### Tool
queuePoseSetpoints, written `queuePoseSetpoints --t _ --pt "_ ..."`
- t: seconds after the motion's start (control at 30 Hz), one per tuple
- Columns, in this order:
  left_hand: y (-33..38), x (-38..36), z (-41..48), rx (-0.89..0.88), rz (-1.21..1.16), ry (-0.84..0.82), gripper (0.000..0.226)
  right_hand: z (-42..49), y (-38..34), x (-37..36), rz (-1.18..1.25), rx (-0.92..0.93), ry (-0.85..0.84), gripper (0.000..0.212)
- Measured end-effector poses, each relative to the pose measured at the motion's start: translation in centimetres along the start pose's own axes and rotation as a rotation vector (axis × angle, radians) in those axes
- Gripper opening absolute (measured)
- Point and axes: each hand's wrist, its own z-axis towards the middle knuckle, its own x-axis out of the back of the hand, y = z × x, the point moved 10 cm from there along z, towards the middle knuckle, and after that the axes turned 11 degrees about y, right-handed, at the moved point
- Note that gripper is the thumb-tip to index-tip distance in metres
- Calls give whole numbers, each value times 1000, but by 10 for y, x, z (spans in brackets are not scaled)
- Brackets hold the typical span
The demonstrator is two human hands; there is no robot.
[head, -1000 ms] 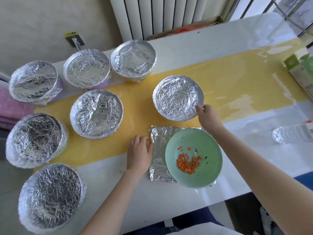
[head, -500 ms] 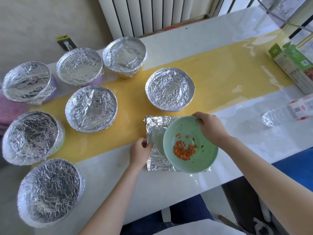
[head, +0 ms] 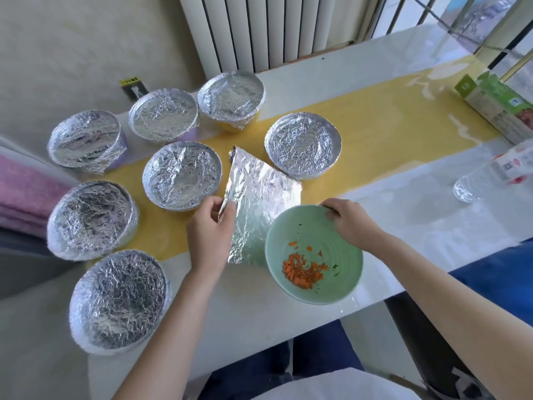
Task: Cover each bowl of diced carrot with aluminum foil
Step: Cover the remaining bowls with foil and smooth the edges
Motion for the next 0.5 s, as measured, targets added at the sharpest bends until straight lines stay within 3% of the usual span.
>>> queuePoseSetpoints --t 0.27,0.5 --pt "25 81 10 -191 -45 194 10 -12 -16 -45 55 -52 -29 24" --pt "38 93 13 -288 -46 66 8 -18 -17 -57 -3 -109 21 26"
